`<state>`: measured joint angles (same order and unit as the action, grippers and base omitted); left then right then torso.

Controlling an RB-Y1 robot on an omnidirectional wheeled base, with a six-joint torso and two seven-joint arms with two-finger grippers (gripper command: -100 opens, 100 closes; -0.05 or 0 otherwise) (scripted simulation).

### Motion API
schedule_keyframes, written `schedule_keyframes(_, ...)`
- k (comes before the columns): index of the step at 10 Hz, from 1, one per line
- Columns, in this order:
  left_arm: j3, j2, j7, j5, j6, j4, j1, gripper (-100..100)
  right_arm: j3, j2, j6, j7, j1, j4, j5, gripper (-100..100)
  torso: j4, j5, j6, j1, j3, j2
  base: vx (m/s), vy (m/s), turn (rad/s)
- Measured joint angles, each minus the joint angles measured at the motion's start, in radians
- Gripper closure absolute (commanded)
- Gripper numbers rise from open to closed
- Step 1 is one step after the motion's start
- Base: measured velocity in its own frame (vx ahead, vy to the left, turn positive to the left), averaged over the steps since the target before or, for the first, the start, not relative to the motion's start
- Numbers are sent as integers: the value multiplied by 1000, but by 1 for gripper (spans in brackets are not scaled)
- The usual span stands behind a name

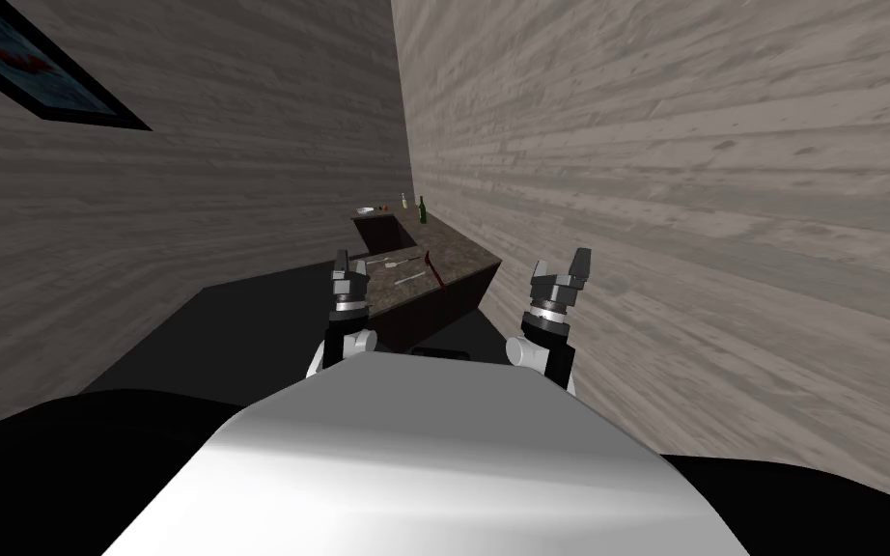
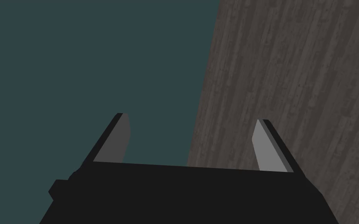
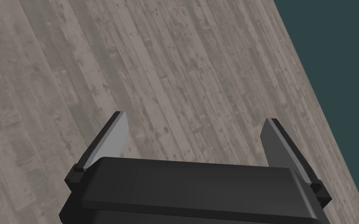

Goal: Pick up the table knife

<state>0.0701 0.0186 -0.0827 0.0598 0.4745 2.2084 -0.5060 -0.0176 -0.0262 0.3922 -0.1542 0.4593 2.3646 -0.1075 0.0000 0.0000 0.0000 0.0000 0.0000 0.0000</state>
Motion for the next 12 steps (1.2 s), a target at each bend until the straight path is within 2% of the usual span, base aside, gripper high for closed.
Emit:
schedule_keyframes(1, 10, 26, 9, 17, -13, -4, -2, -100, 0, 0, 0, 0, 0, 0, 0, 0, 0, 0, 0, 2, 0, 1, -20, 47, -34)
schedule_keyframes(4, 46, 93, 40, 81, -104, -23, 28, -100, 0, 0, 0, 0, 0, 0, 0, 0, 0, 1, 0, 5, 1, 1, -20, 51, -34)
schedule_keyframes(9, 86, 150, 78, 152, -215, -48, 52, -100, 0, 0, 0, 0, 0, 0, 0, 0, 0, 1, 0, 2, 0, 0, -9, 26, -33)
schedule_keyframes(12, 116, 195, 111, 210, -286, -72, 65, -100, 0, 0, 0, 0, 0, 0, 0, 0, 0, 1, 0, 2, 0, 0, -7, 29, -31)
